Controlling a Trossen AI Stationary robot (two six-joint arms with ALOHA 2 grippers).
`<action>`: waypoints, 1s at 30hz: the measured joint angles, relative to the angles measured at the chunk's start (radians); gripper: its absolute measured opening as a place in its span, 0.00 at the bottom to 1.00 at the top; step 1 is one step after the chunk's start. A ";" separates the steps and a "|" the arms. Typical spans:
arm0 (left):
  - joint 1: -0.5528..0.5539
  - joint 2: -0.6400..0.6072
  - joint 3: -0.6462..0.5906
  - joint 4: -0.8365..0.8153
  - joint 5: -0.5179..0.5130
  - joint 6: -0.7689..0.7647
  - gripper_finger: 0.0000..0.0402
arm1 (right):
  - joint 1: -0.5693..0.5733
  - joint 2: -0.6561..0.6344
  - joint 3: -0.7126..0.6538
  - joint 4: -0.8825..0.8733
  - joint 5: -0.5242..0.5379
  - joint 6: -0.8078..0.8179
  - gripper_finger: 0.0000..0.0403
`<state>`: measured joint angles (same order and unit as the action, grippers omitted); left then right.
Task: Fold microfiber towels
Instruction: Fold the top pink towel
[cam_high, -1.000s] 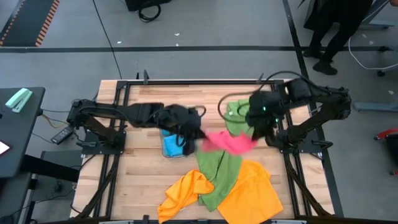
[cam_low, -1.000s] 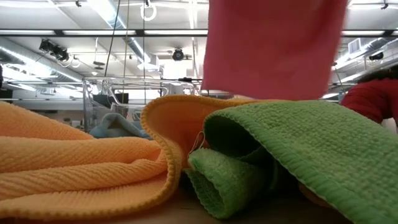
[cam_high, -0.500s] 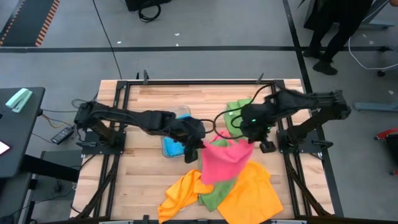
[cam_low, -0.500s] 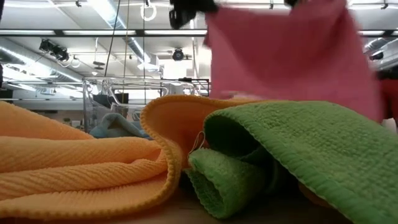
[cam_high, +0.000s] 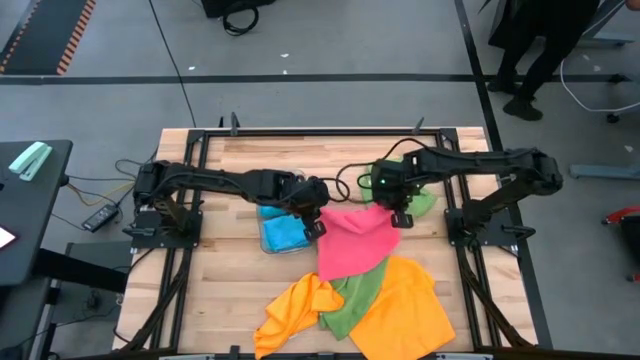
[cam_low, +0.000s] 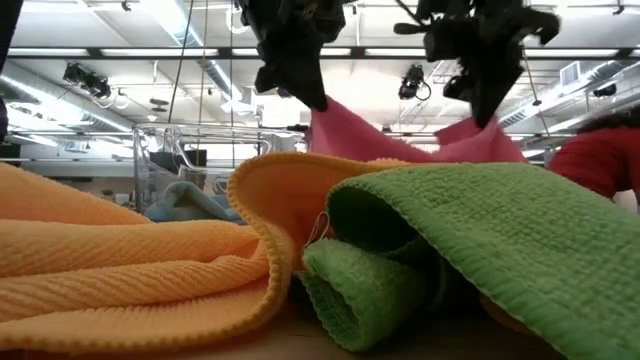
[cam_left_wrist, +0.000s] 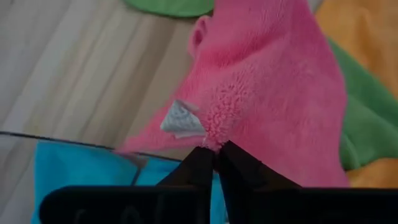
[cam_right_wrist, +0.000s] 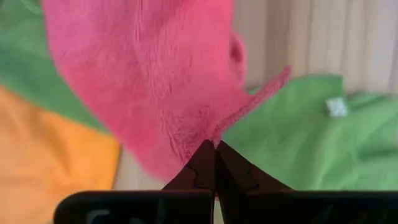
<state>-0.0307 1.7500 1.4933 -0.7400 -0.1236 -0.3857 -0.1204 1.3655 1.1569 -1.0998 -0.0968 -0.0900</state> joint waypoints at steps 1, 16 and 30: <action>0.002 0.000 0.000 0.009 -0.003 0.004 0.08 | -0.010 0.000 -0.006 0.023 0.000 -0.019 0.02; 0.009 -0.002 0.001 -0.142 -0.231 0.158 0.06 | -0.106 0.000 -0.148 0.214 0.063 -0.432 0.02; 0.010 -0.007 0.001 -0.144 -0.112 0.060 0.05 | -0.260 0.016 -0.150 0.380 -0.017 -0.455 0.15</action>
<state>-0.0206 1.7428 1.4940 -0.8845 -0.2354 -0.3255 -0.3805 1.3817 1.0072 -0.7203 -0.1141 -0.5447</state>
